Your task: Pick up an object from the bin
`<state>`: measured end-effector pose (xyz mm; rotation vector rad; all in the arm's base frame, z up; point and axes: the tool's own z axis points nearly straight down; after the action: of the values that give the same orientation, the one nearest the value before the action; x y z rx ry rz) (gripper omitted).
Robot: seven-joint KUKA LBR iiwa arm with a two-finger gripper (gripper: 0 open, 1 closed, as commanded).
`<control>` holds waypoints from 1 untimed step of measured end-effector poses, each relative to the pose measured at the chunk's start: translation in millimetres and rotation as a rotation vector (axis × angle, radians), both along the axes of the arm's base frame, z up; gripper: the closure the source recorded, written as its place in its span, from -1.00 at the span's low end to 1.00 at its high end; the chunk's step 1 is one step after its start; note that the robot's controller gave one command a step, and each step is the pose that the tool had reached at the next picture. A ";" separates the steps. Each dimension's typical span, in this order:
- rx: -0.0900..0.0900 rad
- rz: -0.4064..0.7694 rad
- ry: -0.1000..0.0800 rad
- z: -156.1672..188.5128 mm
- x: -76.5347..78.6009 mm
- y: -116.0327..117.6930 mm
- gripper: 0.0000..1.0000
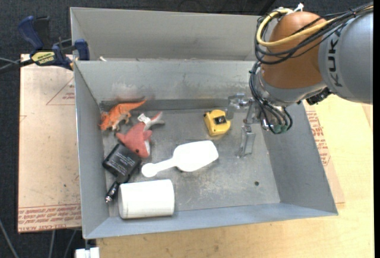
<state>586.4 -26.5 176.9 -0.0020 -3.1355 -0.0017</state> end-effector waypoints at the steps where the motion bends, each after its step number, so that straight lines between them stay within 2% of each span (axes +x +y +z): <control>1: -0.001 0.001 -0.007 4.4 1.7 0.0 -1.00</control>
Offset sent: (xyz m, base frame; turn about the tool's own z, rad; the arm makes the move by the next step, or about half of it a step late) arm -0.0110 0.0655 -0.1069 -0.1794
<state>588.1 -26.4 181.4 -0.0003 -3.1429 -0.0007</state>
